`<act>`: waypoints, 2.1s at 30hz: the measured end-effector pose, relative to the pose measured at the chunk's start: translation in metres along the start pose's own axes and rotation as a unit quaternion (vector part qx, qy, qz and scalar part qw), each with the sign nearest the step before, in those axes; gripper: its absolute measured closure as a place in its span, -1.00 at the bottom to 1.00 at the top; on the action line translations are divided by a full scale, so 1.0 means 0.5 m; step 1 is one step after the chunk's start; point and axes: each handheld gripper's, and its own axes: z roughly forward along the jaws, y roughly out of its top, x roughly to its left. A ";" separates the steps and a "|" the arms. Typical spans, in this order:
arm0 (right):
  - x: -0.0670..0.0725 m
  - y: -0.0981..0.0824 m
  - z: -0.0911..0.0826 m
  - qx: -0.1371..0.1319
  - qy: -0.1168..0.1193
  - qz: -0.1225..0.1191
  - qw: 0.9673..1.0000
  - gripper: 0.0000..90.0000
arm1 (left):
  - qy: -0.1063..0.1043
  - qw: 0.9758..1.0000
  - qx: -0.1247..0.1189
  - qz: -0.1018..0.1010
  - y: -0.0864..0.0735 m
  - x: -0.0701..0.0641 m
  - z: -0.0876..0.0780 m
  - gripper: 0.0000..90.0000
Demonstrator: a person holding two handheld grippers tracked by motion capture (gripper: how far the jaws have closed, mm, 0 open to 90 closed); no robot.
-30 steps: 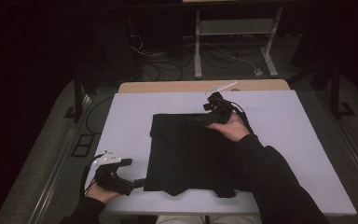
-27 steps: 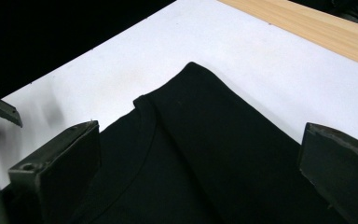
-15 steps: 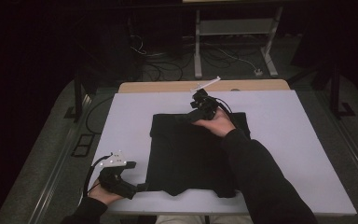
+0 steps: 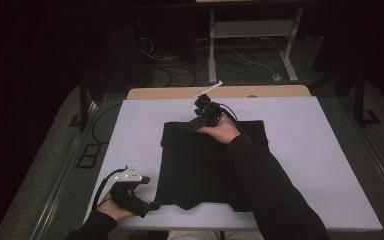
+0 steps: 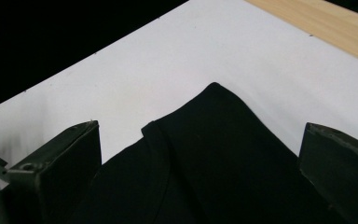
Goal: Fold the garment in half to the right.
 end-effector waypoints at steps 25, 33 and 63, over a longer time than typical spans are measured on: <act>0.004 0.021 0.103 0.017 0.006 -0.003 1.000 -1.00 | -0.028 0.998 0.045 0.030 0.000 -0.003 0.027 -1.00; 0.006 0.018 0.133 0.024 0.005 -0.006 1.000 -1.00 | -0.024 0.997 0.051 0.047 0.003 -0.009 0.029 -0.86; -0.016 0.011 0.222 0.059 -0.061 0.021 0.996 -0.94 | 0.035 0.996 0.039 0.069 0.011 -0.011 0.035 -0.04</act>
